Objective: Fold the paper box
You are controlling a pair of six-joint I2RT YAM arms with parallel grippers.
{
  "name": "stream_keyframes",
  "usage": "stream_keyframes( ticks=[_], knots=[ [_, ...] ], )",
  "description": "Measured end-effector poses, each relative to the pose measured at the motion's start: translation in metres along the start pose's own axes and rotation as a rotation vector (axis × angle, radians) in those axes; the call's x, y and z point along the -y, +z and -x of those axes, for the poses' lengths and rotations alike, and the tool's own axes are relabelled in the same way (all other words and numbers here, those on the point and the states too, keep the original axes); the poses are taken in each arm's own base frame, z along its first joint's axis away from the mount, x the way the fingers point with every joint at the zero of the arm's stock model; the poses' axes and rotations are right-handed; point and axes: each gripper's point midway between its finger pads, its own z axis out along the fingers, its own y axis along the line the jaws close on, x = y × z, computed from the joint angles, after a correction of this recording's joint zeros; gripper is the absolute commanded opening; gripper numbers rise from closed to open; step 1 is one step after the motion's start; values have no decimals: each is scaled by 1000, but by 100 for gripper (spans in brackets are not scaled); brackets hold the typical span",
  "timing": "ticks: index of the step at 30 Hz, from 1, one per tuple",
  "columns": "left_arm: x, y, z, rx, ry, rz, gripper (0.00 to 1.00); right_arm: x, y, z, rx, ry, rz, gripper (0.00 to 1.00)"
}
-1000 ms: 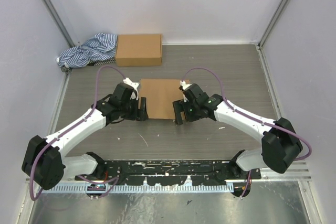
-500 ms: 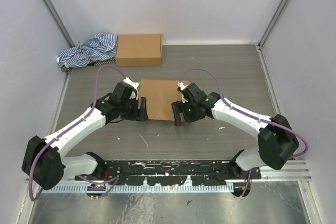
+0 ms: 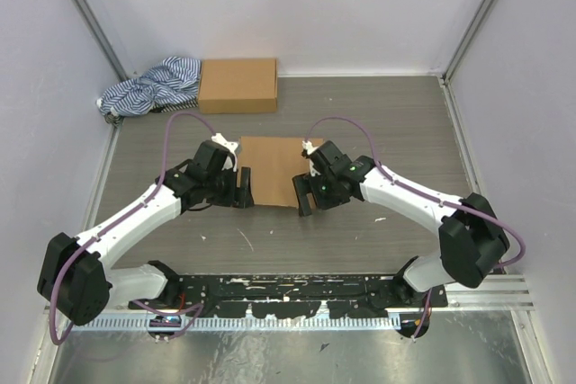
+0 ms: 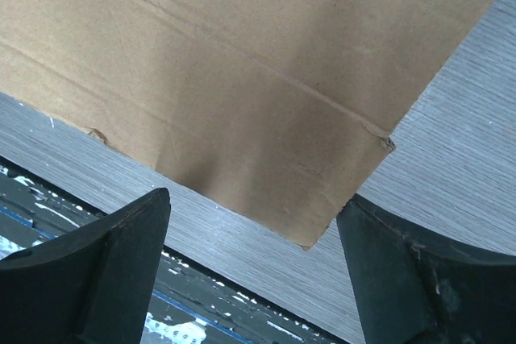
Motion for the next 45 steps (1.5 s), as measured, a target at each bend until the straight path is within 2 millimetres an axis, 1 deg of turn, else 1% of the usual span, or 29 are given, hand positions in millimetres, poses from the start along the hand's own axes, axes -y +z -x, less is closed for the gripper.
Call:
stream_keyframes(
  ticks=[5,11,19,27,33,36,41,45],
  knots=[
    [-1,0,-2,-10,2,5,76,3,6,-3,-20,-1,-11,87],
    [-3,0,-6,-27,3,14,76,5,7,-2,-16,-4,-26,87],
    [-9,8,-14,-67,3,39,76,9,14,-1,-18,-12,-43,87],
    [-10,12,-14,-60,-1,36,75,9,16,-1,-12,-17,-40,86],
    [-14,25,-24,-99,-9,48,75,10,19,-1,-15,-20,-45,86],
    [-17,28,-30,-116,-13,54,75,11,20,-1,-14,-20,-49,86],
    [-17,31,-28,-109,-12,55,74,13,23,1,-5,-21,-61,86],
    [-21,40,-31,-121,-15,69,74,18,30,-3,-14,-20,-80,86]
  ],
)
